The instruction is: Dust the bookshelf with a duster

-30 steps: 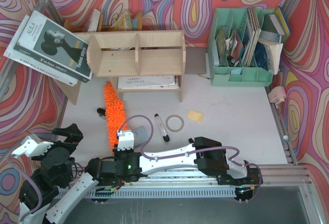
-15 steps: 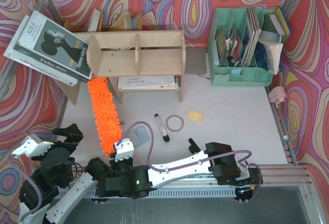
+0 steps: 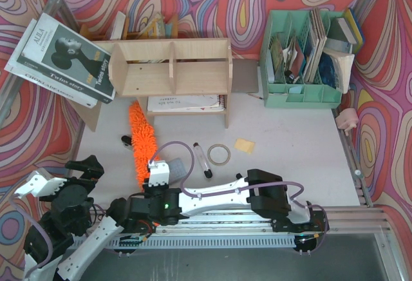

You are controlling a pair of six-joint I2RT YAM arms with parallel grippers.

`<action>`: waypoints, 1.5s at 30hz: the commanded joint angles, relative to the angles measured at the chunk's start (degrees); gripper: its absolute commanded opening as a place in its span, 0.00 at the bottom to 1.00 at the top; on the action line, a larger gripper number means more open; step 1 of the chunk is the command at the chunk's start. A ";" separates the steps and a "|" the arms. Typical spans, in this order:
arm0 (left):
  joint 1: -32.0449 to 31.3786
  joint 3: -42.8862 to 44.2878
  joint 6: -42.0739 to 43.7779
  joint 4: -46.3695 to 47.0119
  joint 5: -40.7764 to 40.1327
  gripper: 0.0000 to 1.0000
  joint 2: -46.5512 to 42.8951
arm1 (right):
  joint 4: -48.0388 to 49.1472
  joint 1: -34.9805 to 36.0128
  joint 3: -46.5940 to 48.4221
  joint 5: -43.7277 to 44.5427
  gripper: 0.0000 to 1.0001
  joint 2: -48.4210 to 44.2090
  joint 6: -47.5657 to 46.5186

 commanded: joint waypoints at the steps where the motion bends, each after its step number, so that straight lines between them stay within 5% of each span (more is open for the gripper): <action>1: -0.16 -0.40 -0.41 -0.93 -1.53 0.98 -0.86 | -3.04 -0.72 3.19 -2.27 0.00 2.03 1.48; 7: -0.18 -0.37 -0.50 -0.95 -1.57 0.98 -0.86 | -4.23 -1.14 3.50 -1.17 0.00 1.32 2.23; 18: -0.20 -0.37 -0.58 -0.97 -1.54 0.98 -0.83 | 3.04 4.77 -1.01 19.06 0.00 -6.95 -2.89; 28: -0.16 -0.37 -0.58 -1.03 -1.58 0.98 -0.86 | 15.16 6.64 -2.87 20.04 0.00 -7.57 -14.77; 39: -0.16 -0.37 -0.67 -1.05 -1.59 0.98 -0.86 | 29.95 6.76 -3.75 11.73 0.00 -5.44 -30.22; 45: -0.16 -0.29 -0.73 -1.12 -1.53 0.98 -0.82 | 30.30 6.64 -1.05 8.35 0.00 -2.54 -33.32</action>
